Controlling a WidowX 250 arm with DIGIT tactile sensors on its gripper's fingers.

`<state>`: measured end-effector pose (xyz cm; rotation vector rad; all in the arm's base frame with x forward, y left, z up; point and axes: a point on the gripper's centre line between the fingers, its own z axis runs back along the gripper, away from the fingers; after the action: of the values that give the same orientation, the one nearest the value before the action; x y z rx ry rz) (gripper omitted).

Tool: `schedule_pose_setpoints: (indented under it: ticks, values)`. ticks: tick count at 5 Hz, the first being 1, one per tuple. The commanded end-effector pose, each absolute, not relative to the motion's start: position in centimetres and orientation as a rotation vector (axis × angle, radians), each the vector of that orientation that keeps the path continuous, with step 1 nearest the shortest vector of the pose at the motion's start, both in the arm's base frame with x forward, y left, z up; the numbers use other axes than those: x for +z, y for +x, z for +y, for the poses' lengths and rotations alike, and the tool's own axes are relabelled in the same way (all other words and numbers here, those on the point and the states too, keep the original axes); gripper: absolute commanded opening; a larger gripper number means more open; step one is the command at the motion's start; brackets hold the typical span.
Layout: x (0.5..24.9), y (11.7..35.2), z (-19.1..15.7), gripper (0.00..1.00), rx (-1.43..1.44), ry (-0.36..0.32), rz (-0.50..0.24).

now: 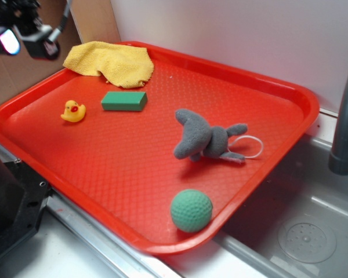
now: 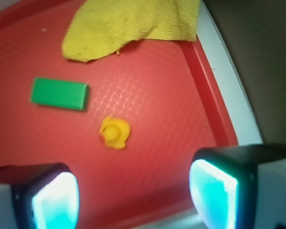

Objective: Grab the yellow duck.

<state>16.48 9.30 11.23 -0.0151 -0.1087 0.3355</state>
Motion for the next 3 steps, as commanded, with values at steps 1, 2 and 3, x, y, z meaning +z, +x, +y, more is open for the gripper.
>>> schedule_pose_setpoints:
  ticks: [1, 2, 3]
  values:
    - [7.4, 18.4, 9.5, 1.00, 0.320, 0.039, -0.088]
    - [5.6, 18.8, 9.7, 1.00, 0.298, 0.055, -0.058]
    - [4.5, 18.7, 9.8, 1.00, 0.276, 0.045, -0.027]
